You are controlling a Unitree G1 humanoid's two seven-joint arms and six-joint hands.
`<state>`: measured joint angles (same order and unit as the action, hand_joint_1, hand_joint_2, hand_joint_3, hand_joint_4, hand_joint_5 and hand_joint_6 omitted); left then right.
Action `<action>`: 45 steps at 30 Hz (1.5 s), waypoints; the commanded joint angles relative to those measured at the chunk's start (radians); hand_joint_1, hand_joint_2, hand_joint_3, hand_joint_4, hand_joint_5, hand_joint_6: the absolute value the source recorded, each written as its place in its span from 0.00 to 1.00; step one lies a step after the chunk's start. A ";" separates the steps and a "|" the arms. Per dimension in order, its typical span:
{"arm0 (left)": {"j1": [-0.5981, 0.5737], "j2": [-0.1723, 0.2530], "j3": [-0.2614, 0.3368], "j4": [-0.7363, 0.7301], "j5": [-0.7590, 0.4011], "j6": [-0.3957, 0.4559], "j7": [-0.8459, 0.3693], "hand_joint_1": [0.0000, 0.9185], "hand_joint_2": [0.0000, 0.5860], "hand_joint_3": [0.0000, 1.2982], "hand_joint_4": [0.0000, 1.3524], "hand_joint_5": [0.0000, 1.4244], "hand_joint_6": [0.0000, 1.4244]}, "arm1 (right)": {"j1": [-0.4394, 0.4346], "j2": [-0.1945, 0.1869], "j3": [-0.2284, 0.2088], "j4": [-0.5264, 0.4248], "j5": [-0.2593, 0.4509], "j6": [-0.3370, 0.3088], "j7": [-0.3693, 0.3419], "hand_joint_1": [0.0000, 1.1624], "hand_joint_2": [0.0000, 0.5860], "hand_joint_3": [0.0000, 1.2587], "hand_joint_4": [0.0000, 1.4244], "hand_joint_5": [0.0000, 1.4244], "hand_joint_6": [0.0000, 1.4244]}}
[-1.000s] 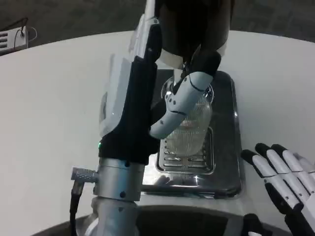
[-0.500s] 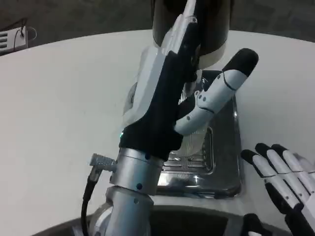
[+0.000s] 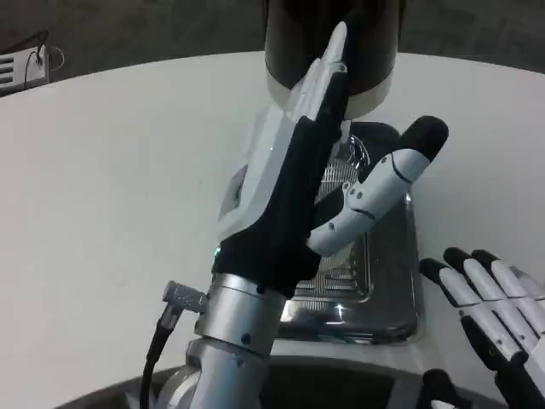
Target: Grasp the cup under the faucet to collect the drink, then remove the cup.
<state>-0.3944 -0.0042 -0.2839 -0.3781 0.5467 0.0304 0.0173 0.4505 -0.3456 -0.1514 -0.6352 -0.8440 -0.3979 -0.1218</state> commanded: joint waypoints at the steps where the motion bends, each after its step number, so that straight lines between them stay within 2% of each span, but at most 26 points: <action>1: -0.022 0.021 -0.011 0.004 0.004 0.022 -0.051 0.00 0.31 0.00 0.00 0.00 0.00 | 0.012 0.002 -0.006 -0.005 0.008 0.000 0.005 0.13 0.89 0.05 0.01 0.00 0.04; 12: -0.024 0.050 -0.030 -0.050 0.060 0.076 -0.118 0.00 0.30 0.00 0.00 0.00 0.00 | 0.010 0.006 0.008 0.000 0.007 -0.001 0.005 0.13 0.89 0.05 0.01 0.00 0.04; 21: -0.044 0.086 -0.065 -0.107 0.163 0.139 -0.201 0.00 0.29 0.00 0.00 0.00 0.00 | 0.010 0.007 0.010 0.003 0.012 0.001 0.006 0.13 0.89 0.05 0.01 0.00 0.04; 30: -0.079 0.116 -0.064 -0.139 0.210 0.182 -0.286 0.00 0.27 0.00 0.00 0.01 0.00 | 0.008 0.011 0.014 0.005 0.018 0.002 0.006 0.13 0.89 0.05 0.01 0.00 0.05; 37: -0.103 0.144 -0.065 -0.150 0.247 0.193 -0.341 0.00 0.26 0.00 0.00 0.02 0.00 | 0.003 0.015 0.015 0.014 0.049 0.015 0.018 0.13 0.88 0.05 0.01 0.00 0.05; 45: -0.124 0.153 -0.079 -0.141 0.277 0.196 -0.375 0.00 0.26 0.00 0.00 0.02 0.00 | -0.024 0.025 0.020 0.030 0.104 0.047 0.052 0.13 0.86 0.04 0.01 0.00 0.06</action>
<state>-0.5107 0.1398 -0.3352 -0.5272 0.8113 0.2256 -0.3208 0.4333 -0.3250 -0.1366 -0.6167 -0.7565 -0.3627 -0.0839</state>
